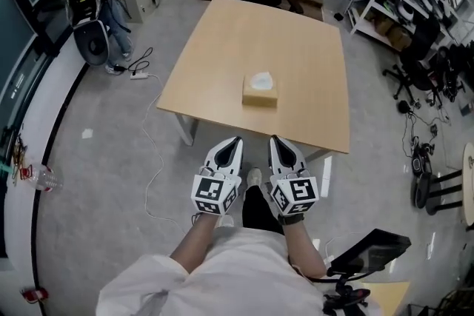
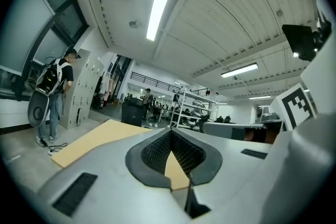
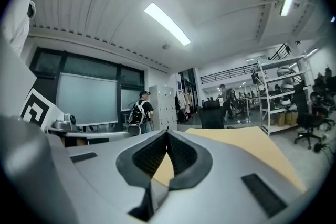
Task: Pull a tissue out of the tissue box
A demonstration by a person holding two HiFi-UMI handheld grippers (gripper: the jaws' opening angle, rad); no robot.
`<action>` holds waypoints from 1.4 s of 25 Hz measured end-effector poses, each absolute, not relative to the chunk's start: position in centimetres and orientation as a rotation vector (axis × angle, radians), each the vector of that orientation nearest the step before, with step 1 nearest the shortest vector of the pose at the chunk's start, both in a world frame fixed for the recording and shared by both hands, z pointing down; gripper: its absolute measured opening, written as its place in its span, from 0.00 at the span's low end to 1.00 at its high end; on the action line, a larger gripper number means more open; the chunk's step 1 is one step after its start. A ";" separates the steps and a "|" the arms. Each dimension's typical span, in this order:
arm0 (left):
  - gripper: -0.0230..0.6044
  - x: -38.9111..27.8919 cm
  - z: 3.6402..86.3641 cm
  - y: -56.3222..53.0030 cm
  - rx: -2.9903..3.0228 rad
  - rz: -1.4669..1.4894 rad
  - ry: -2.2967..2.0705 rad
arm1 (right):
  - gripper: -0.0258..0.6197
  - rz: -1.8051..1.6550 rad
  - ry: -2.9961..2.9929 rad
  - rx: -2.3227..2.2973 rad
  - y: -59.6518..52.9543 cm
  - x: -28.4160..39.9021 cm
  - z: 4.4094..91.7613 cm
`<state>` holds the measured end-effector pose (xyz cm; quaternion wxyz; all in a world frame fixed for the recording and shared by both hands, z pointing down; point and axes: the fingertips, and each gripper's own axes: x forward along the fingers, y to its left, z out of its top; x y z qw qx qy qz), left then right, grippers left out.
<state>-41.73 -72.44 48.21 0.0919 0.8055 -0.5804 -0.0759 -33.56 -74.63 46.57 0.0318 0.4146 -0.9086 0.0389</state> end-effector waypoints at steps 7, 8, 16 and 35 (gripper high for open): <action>0.03 -43.9 48.3 -83.8 2.382 -0.199 -1.769 | 0.04 0.176 -2.825 1.188 -86.4 -35.7 47.2; 0.03 -44.1 48.0 -85.7 2.379 -0.192 -1.782 | 0.04 0.190 -2.834 1.163 -88.5 -35.7 46.9; 0.03 -44.0 45.6 -99.2 2.399 -0.169 -1.837 | 0.04 0.138 -2.871 1.074 -102.0 -36.2 44.7; 0.03 -44.1 57.8 -110.3 2.248 0.073 -1.704 | 0.04 0.420 -2.553 1.010 -112.2 -36.2 60.5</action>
